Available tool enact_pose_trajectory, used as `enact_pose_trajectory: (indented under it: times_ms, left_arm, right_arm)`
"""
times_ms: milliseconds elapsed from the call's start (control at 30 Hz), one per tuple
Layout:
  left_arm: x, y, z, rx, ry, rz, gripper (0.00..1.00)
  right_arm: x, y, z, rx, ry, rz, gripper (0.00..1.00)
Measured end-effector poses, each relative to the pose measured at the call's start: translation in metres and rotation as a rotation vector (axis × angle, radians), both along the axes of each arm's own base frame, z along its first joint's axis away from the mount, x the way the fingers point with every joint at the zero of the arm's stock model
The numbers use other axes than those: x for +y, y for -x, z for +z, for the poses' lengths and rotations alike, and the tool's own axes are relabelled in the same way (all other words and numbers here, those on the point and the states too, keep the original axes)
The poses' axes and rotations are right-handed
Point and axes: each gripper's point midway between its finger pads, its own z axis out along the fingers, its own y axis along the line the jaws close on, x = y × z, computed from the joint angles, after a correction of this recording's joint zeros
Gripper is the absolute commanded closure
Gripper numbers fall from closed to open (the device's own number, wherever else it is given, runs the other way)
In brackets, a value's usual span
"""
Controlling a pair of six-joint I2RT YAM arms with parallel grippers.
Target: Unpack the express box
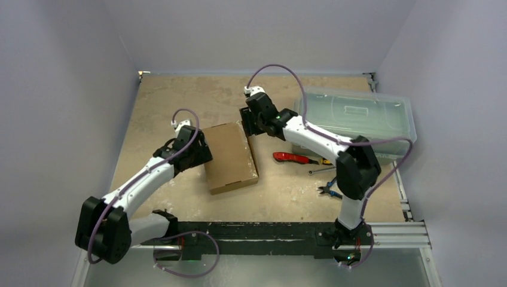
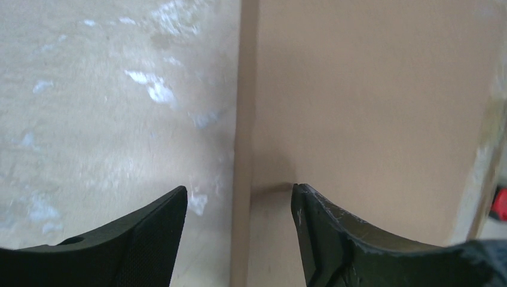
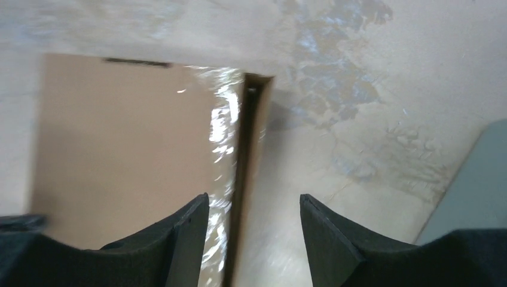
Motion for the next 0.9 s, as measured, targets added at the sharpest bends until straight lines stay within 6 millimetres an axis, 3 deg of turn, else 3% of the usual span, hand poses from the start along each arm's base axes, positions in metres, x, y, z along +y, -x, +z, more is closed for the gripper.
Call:
enact_pose_trajectory:
  times_ms: [133, 233, 333, 400, 500, 567, 733, 900]
  left_arm:
    - [-0.005, 0.021, 0.017, -0.012, 0.011, -0.010, 0.35]
    - [-0.009, 0.034, 0.024, -0.016, 0.082, 0.024, 0.35]
    - [-0.016, 0.052, 0.020, 0.003, 0.167, 0.028, 0.35]
    - [-0.017, 0.061, 0.015, 0.034, 0.178, 0.026, 0.36]
    - [-0.016, 0.067, 0.011, 0.065, 0.171, 0.027, 0.39]
    - [-0.014, 0.071, 0.006, 0.092, 0.159, 0.029, 0.42]
    - [-0.014, 0.079, -0.008, 0.172, 0.136, 0.027, 0.45]
    - [-0.016, 0.079, -0.008, 0.175, 0.147, 0.020, 0.46]
  right_arm:
    - [0.004, 0.050, 0.053, -0.062, -0.075, 0.045, 0.40]
    - [-0.009, 0.088, 0.060, -0.049, -0.146, 0.075, 0.50]
    - [-0.020, 0.108, 0.039, 0.000, -0.168, 0.080, 0.56]
    - [-0.027, 0.118, 0.013, 0.061, -0.148, 0.077, 0.58]
    - [-0.035, 0.133, -0.025, 0.151, -0.106, 0.071, 0.62]
    - [-0.038, 0.140, -0.037, 0.187, -0.099, 0.069, 0.64]
    - [-0.036, 0.146, -0.041, 0.211, -0.124, 0.066, 0.67]
    - [-0.031, 0.145, -0.039, 0.209, -0.147, 0.069, 0.61]
